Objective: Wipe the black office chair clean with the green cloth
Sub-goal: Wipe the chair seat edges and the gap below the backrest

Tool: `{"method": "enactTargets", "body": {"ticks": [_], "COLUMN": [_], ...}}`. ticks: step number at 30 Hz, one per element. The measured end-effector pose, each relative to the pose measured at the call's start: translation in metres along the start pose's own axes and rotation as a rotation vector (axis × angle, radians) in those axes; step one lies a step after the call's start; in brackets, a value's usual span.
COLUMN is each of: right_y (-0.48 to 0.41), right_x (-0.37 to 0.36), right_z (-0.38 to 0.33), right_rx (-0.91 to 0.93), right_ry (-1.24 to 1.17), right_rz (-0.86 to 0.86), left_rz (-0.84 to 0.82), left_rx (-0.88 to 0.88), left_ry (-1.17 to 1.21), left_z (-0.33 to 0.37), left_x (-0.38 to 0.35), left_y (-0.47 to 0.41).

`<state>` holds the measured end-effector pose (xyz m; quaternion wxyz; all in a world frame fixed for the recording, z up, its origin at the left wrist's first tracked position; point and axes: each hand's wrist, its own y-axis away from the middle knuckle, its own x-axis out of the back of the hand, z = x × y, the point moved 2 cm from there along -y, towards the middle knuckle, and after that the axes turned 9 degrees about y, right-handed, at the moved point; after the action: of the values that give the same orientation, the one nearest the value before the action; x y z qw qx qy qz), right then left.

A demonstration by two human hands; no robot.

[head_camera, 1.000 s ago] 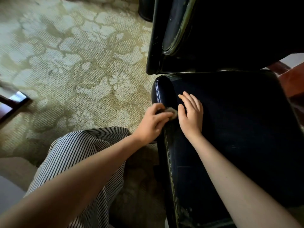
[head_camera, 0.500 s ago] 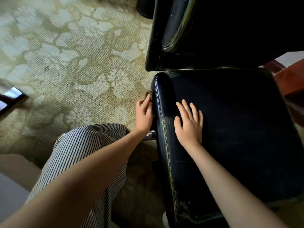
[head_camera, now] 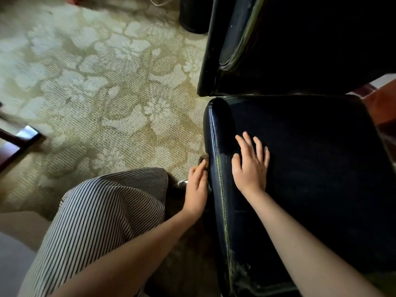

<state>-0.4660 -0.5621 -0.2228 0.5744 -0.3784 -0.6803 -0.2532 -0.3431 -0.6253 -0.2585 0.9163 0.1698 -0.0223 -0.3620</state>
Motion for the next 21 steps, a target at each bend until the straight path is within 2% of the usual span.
{"method": "enactTargets", "body": {"ticks": [5, 12, 15, 17, 21], "right_y": [-0.007, -0.014, -0.016, -0.018, -0.02], "right_x": [-0.001, -0.005, -0.006, -0.007, -0.007], "right_z": [-0.002, 0.0, -0.001, -0.002, -0.004], "right_rx": [-0.04, -0.07, -0.076, -0.085, -0.1], "right_ry": [-0.018, -0.043, -0.025, -0.015, 0.0], "right_rz": [0.012, 0.009, 0.049, 0.062, 0.079], "left_rz": [-0.077, 0.019, -0.11, -0.169, -0.141], "left_rx": [0.009, -0.031, -0.02, -0.052, -0.178], "left_ry": [-0.109, -0.11, -0.082, -0.084, -0.205], "left_z": [0.009, 0.045, 0.052, 0.051, 0.045], "left_x": [0.008, 0.018, 0.009, 0.0, -0.002], "left_y": [0.005, -0.063, -0.083, -0.087, -0.082]}}
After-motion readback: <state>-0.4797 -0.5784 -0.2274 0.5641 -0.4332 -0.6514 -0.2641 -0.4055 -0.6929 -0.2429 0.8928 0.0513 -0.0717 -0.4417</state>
